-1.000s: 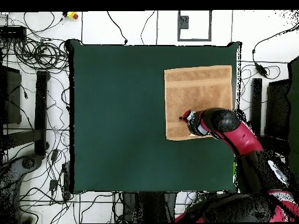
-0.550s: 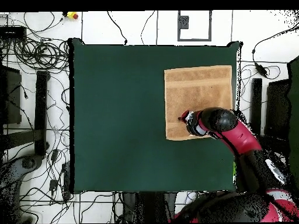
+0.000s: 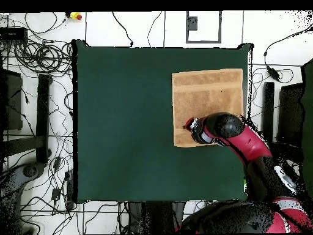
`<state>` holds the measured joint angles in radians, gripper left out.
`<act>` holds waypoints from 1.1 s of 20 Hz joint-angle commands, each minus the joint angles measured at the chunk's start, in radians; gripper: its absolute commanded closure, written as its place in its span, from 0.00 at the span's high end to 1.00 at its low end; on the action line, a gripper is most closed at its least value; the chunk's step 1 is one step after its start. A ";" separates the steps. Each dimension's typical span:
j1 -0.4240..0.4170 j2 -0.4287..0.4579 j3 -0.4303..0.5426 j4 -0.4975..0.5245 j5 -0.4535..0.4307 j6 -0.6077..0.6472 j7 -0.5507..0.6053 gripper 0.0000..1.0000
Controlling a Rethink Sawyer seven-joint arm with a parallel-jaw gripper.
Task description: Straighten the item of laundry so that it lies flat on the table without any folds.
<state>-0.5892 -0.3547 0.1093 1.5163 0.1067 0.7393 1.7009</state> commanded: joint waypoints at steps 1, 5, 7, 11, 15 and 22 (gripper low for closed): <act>0.056 -0.032 0.002 0.137 -0.024 0.157 0.109 1.00; 0.065 -0.057 -0.006 0.142 -0.054 0.110 0.095 1.00; 0.080 -0.077 -0.020 0.125 -0.113 -0.004 0.063 1.00; 0.100 -0.149 -0.034 0.152 -0.128 0.047 0.081 1.00; 0.123 -0.261 -0.055 0.155 -0.152 0.134 0.062 1.00; 0.138 -0.386 -0.078 0.085 -0.194 0.346 0.021 1.00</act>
<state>-0.4967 -0.6414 0.0296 1.5873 -0.0482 0.8720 1.7009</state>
